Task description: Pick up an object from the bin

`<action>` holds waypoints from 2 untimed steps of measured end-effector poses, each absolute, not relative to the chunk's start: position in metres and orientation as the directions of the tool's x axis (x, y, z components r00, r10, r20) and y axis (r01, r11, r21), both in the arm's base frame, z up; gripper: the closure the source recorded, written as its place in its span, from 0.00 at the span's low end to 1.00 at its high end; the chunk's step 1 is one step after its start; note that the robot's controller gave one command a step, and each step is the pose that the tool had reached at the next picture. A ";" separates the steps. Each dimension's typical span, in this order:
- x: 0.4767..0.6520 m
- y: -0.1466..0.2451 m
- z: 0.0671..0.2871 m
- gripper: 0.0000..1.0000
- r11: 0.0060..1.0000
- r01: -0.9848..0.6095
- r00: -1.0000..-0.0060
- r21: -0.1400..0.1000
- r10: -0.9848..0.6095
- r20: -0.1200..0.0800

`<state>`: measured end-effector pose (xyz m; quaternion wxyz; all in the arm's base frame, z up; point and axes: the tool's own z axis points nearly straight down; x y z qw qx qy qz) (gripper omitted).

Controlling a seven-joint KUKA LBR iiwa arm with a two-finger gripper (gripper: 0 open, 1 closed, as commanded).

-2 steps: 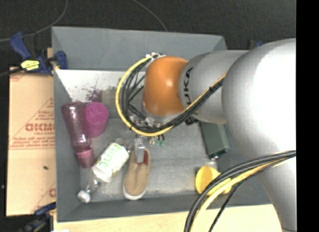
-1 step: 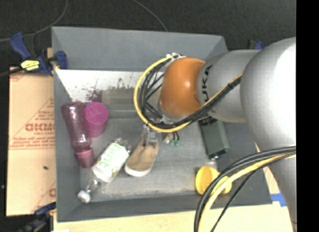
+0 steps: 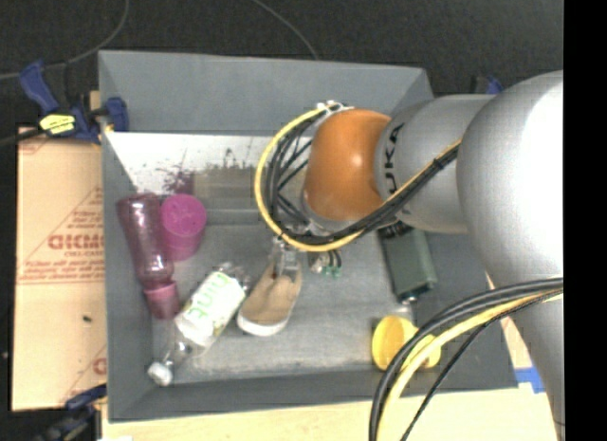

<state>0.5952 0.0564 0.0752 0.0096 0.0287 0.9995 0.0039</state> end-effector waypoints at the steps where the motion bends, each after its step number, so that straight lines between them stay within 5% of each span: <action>1: 0.598 0.047 0.075 1.00 0.997 0.070 -0.997 0.014 0.071 -0.025; 2: 0.597 0.047 0.075 1.00 0.998 0.069 -0.997 0.014 0.069 -0.025</action>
Offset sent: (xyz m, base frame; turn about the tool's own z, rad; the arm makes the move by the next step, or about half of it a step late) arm -0.0023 -0.0025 -0.0052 -0.0001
